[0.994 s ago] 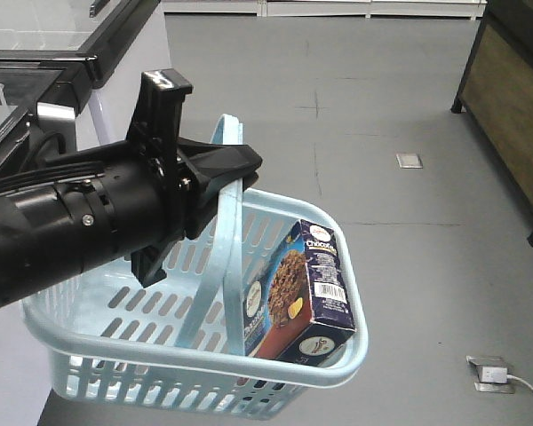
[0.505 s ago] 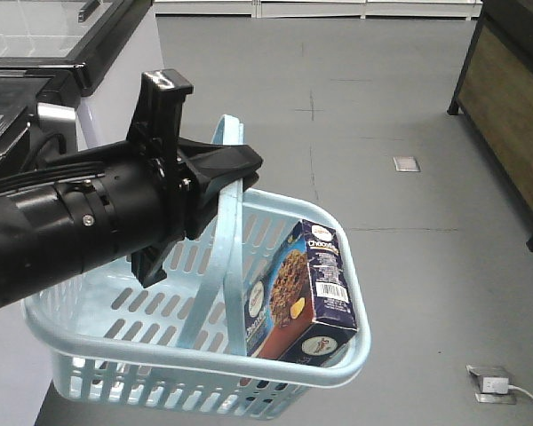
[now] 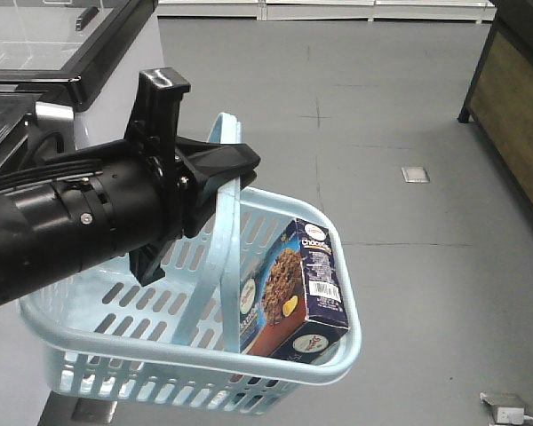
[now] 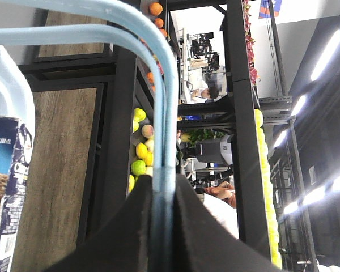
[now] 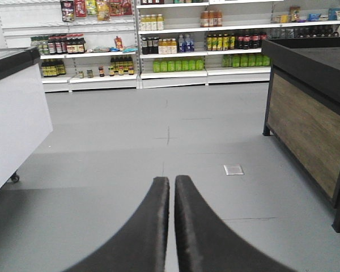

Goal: Left arm holds basket, right arm returns cookies
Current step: 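Drive the base forward while the left gripper holds the basket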

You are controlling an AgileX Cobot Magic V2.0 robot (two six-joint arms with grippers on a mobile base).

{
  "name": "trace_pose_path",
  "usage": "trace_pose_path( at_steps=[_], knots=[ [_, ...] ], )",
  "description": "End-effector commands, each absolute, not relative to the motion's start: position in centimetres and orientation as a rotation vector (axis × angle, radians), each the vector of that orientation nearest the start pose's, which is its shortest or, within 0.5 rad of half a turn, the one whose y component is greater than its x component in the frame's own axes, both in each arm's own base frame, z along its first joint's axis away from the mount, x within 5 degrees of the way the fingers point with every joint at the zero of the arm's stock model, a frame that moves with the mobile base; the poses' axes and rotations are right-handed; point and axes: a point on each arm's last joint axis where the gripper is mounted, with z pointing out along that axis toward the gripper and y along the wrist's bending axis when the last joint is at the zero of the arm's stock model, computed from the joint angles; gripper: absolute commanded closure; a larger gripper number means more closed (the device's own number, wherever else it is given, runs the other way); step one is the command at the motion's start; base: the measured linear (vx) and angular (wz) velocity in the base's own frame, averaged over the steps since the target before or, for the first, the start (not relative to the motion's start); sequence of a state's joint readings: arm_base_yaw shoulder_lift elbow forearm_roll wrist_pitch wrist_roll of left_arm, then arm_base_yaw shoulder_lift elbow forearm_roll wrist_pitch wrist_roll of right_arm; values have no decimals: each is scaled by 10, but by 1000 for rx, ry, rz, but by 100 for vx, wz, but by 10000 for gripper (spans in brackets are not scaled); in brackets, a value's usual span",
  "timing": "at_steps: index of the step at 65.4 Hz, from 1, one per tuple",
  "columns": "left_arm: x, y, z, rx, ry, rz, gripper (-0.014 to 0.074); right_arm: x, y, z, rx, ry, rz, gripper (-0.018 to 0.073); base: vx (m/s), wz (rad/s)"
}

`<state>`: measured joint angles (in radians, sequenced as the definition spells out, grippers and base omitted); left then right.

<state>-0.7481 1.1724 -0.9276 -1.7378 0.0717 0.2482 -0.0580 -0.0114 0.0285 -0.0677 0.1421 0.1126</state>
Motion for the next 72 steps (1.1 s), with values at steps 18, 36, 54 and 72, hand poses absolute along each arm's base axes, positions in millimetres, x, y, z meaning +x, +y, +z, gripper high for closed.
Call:
trace_pose_path(
  at_steps=[18, 36, 54, 72],
  knots=[
    [185, -185, 389, -679, 1872, -1725, 599, 56, -4, 193, 75, 1570, -25, 562, 17, -17],
    [186, -186, 389, -679, 1873, -1725, 599, 56, -4, 193, 75, 1570, -25, 562, 22, -6],
    [186, -186, 389, -678, 1874, -1726, 599, 56, -4, 193, 75, 1570, -25, 562, 29, -6],
    [186, -186, 389, -679, 1873, -1725, 599, 56, -4, 193, 75, 1570, -25, 562, 37, -7]
  ],
)
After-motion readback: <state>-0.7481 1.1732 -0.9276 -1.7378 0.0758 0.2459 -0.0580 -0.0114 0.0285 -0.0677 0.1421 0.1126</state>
